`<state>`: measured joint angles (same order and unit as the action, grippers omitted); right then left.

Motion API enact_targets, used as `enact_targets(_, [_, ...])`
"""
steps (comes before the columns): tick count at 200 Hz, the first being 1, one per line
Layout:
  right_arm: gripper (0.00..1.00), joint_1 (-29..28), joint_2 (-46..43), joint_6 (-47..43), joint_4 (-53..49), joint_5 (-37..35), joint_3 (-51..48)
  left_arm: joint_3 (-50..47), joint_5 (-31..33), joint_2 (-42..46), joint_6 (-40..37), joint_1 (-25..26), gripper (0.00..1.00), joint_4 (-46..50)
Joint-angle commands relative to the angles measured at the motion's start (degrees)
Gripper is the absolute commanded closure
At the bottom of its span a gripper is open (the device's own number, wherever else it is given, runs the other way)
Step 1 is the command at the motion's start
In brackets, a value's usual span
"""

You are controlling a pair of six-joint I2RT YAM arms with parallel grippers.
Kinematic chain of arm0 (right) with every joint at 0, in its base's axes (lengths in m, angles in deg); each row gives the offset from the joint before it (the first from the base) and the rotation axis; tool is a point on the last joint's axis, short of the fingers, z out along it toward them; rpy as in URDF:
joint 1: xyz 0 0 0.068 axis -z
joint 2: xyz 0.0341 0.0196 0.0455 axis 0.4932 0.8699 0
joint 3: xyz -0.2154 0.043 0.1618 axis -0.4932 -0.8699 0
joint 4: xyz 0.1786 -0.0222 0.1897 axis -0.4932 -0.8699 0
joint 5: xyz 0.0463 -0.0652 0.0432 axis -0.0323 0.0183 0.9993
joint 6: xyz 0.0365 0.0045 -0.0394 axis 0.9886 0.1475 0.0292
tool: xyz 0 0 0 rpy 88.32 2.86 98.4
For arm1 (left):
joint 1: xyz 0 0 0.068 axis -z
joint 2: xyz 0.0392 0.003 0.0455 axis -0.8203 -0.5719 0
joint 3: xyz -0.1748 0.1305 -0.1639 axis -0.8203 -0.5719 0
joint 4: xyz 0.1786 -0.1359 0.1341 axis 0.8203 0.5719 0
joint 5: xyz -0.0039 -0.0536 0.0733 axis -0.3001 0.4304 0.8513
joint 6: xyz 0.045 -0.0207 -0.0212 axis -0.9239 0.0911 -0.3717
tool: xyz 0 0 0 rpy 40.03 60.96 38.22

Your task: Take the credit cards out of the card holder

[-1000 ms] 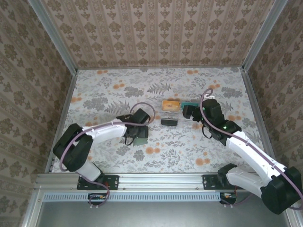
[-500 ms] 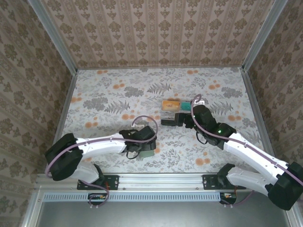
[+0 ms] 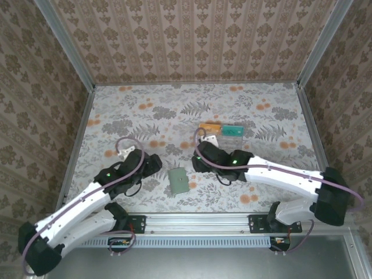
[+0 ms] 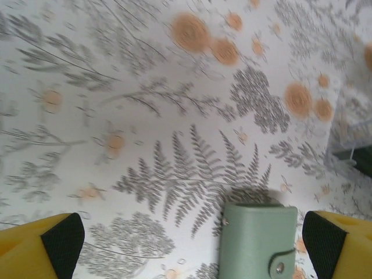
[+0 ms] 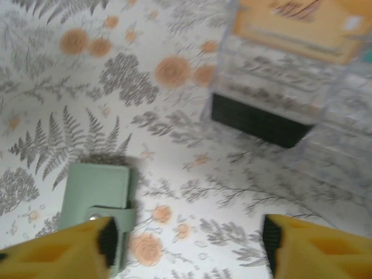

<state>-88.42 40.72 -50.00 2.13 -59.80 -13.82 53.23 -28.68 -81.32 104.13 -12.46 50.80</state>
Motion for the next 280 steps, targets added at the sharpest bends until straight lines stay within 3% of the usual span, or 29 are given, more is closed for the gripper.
enact_targets(1, [0.50,-3.6,6.9,2.8,-3.7,-1.4,4.8,-1.8,-3.1,5.1,-5.1,-5.4,0.00,6.1])
enact_targets(16, [0.60,-5.2,11.8,3.5,-3.6,0.3,7.6,-2.7,-5.8,7.7,-6.0,-8.8,0.00,7.6])
enact_targets(39, [0.60,-7.7,19.1,3.2,-4.5,1.7,12.5,-4.0,-7.9,10.5,-6.9,-11.6,0.00,9.1])
enact_targets(80, [0.59,-8.7,28.0,3.0,-6.1,5.1,18.4,-4.3,-8.5,12.4,-7.5,-12.3,0.00,11.5])
enact_targets(203, [0.57,-8.7,35.4,2.2,-8.6,4.7,20.2,-6.0,-10.2,17.3,-5.9,-12.4,0.00,14.1])
enact_targets(223, [0.61,-8.7,35.1,2.1,-7.4,4.6,18.9,-5.8,-11.3,17.3,-6.8,-12.4,0.00,13.3])
enact_targets(238, [0.74,-8.7,35.0,2.1,-7.0,4.5,18.3,-5.7,-12.5,17.2,-7.2,-12.4,0.00,12.4])
enact_targets(280, [0.92,-8.7,32.9,3.0,-5.9,3.8,16.8,-6.1,-16.5,15.5,-7.9,-12.4,0.02,8.2])
